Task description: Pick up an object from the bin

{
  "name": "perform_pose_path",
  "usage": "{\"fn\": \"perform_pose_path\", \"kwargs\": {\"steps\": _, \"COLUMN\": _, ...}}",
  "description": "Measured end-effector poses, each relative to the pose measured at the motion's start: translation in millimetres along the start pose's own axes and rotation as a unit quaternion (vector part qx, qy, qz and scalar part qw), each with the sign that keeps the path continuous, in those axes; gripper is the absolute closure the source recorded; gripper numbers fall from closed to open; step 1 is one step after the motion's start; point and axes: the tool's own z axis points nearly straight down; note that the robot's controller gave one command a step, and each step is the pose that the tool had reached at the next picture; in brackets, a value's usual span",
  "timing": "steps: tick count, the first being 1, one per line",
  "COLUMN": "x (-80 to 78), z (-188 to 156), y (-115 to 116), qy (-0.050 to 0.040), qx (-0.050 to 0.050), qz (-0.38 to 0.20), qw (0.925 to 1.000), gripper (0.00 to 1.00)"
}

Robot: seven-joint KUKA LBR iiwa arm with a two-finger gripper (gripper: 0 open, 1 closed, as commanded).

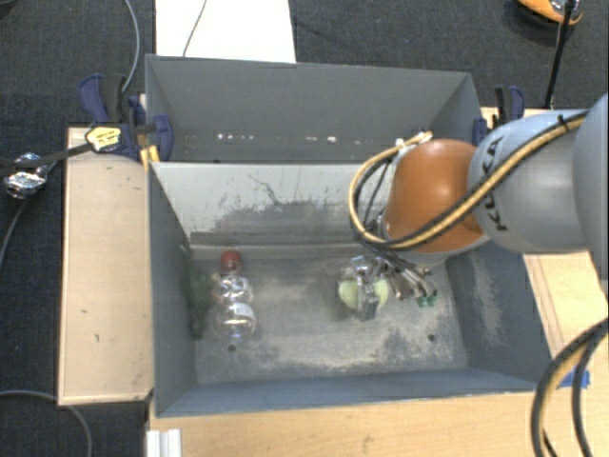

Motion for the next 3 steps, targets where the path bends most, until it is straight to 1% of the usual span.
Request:
{"fn": "perform_pose_path", "kwargs": {"steps": 1, "x": -3.2, "z": -75.9, "y": -1.9, "qy": 0.0004, "qx": 0.000, "qz": 0.008, "qw": 1.0000, "gripper": 1.00}}
{"fn": "perform_pose_path", "kwargs": {"steps": 2, "x": -3.2, "z": -75.9, "y": -1.9, "qy": 0.0004, "qx": 0.000, "qz": 0.009, "qw": 1.0000, "gripper": 1.00}}
{"fn": "perform_pose_path", "kwargs": {"steps": 3, "x": -19.7, "z": -176.9, "y": 9.4, "qy": -0.0015, "qx": 0.000, "qz": -0.011, "qw": 0.9999, "gripper": 1.00}}
